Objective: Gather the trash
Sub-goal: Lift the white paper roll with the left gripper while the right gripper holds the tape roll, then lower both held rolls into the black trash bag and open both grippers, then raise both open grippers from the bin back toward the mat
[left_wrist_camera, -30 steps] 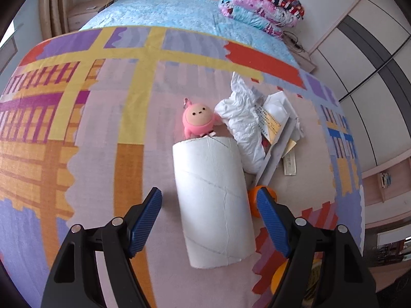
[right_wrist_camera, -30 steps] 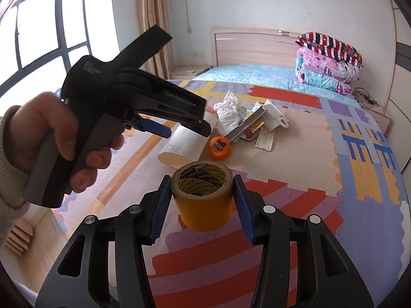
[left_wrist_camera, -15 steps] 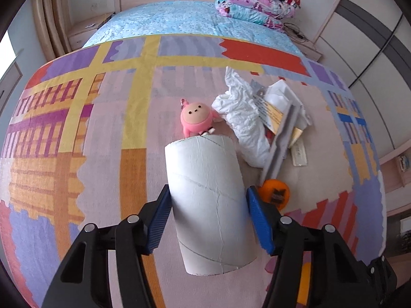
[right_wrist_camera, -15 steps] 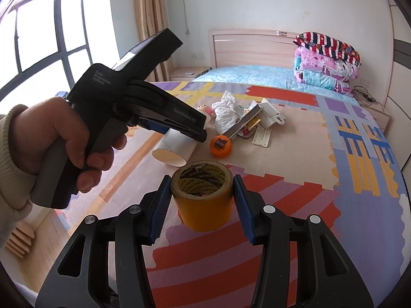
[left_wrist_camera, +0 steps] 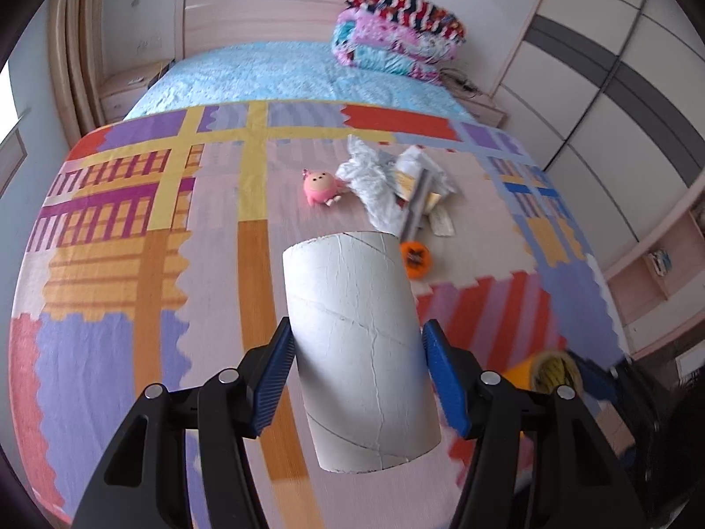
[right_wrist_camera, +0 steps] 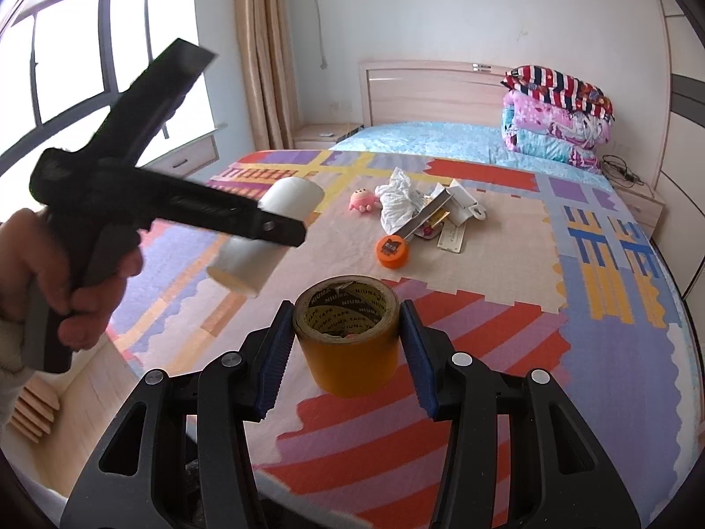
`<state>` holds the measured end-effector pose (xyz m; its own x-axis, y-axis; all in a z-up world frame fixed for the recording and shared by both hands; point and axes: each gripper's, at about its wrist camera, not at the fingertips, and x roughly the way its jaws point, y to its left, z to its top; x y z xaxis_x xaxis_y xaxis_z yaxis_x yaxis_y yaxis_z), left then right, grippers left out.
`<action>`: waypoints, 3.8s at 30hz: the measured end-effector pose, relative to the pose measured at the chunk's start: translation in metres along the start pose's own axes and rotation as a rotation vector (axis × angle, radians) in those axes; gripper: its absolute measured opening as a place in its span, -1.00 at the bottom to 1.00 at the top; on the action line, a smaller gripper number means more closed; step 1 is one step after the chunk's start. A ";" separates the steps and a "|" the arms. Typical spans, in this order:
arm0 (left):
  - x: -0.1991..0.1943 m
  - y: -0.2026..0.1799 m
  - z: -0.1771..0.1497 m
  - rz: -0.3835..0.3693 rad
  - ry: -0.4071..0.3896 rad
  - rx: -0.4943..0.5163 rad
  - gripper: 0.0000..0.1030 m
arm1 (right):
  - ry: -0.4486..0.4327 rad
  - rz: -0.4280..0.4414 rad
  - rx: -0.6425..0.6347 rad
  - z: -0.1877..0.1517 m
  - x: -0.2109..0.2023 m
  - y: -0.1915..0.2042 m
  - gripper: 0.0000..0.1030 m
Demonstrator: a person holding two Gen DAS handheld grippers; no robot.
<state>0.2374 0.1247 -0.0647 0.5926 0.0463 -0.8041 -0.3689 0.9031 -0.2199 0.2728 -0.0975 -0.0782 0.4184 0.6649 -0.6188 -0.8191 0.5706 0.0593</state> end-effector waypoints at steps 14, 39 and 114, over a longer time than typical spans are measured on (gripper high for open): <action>-0.079 -0.024 -0.078 -0.106 -0.157 0.098 0.11 | -0.014 0.015 -0.024 -0.047 -0.065 0.034 -0.07; 0.004 -0.043 -0.237 -0.196 0.166 0.244 0.11 | 0.274 0.046 -0.047 -0.169 -0.030 0.055 -0.07; -0.077 -0.051 -0.128 -0.106 -0.112 0.300 0.15 | 0.069 -0.033 -0.036 -0.073 -0.068 0.015 -0.07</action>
<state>0.1189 0.0208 -0.0617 0.6978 -0.0225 -0.7160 -0.0842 0.9900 -0.1132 0.2030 -0.1695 -0.0925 0.4185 0.6105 -0.6724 -0.8193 0.5733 0.0106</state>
